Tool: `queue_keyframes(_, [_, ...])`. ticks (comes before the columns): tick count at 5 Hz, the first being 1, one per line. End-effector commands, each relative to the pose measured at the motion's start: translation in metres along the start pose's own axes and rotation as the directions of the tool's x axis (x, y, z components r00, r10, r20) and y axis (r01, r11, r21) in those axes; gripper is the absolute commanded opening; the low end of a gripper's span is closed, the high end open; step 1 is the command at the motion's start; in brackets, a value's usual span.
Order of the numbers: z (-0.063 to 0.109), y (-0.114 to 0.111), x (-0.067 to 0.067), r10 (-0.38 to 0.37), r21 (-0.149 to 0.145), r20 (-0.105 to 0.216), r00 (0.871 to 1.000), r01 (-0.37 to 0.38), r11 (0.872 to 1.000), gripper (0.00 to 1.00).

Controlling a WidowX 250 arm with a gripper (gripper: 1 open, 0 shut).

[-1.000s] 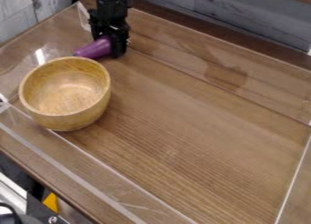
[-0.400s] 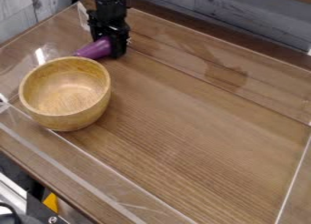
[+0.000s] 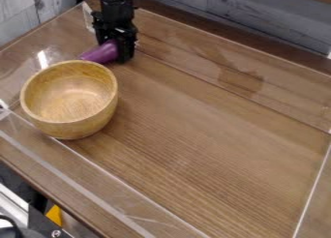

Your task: Put the purple eggplant in the brown bowl

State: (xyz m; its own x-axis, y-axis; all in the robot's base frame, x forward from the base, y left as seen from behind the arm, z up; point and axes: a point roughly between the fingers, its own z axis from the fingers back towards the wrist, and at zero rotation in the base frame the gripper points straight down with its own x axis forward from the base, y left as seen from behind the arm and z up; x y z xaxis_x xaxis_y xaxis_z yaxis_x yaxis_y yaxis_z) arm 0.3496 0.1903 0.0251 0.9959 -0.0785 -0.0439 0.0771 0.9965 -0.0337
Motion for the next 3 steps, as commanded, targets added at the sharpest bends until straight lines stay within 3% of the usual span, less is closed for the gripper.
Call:
queue_keyframes(1, [0.0327,0.0064,-0.0013,0.018,0.034,0.064,0.998,-0.021,0.999,0.0])
queue_keyframes(3, [0.0388,0.0055,-0.0058,0.034,0.021,0.071,0.997,-0.036,0.999,0.0])
